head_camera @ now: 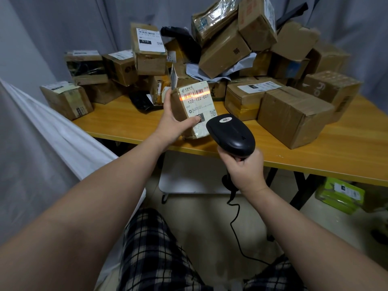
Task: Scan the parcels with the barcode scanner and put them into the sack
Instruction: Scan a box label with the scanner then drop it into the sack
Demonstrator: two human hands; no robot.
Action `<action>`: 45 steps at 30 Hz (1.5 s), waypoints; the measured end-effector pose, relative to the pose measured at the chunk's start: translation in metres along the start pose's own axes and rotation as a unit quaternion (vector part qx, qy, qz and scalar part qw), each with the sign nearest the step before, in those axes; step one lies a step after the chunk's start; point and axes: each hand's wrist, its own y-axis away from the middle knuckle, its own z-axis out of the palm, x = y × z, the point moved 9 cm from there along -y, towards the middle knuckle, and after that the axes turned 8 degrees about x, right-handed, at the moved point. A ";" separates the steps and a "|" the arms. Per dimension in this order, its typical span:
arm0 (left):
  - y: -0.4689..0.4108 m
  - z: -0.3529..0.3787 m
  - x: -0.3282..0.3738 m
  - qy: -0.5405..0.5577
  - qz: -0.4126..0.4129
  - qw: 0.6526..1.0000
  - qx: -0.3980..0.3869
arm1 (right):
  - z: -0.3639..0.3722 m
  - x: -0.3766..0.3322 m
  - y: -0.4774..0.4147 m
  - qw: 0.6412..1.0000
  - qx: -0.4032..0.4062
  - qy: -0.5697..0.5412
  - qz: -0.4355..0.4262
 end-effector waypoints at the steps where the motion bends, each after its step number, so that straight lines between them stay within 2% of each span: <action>1: 0.000 0.000 0.000 -0.002 0.001 1.000 0.001 | 0.000 -0.001 0.000 1.000 0.000 0.002 -0.004; 3: 0.002 0.000 0.000 -0.012 0.007 1.000 0.009 | -0.001 -0.004 -0.001 1.000 0.002 0.003 -0.010; 7: 0.004 -0.005 0.006 -0.125 0.059 0.989 0.050 | -0.002 -0.004 -0.001 1.000 0.000 0.008 -0.005; 9: 0.002 -0.011 0.013 -0.147 0.086 0.983 0.075 | -0.004 -0.002 -0.002 1.000 -0.001 0.009 0.007; 18: -0.017 -0.016 0.031 -0.212 0.129 0.966 0.070 | -0.007 0.004 -0.004 0.999 0.012 -0.006 0.045; 33: -0.020 -0.011 0.031 -0.200 0.154 0.966 0.065 | -0.011 0.005 -0.004 0.997 0.007 0.028 0.068; 39: -0.017 -0.009 0.029 -0.182 0.150 0.970 0.062 | -0.022 -0.003 0.002 0.999 0.016 -0.023 0.044; 45: -0.017 -0.007 0.025 -0.167 0.140 0.975 0.050 | -0.029 -0.007 0.006 0.999 0.031 -0.027 0.022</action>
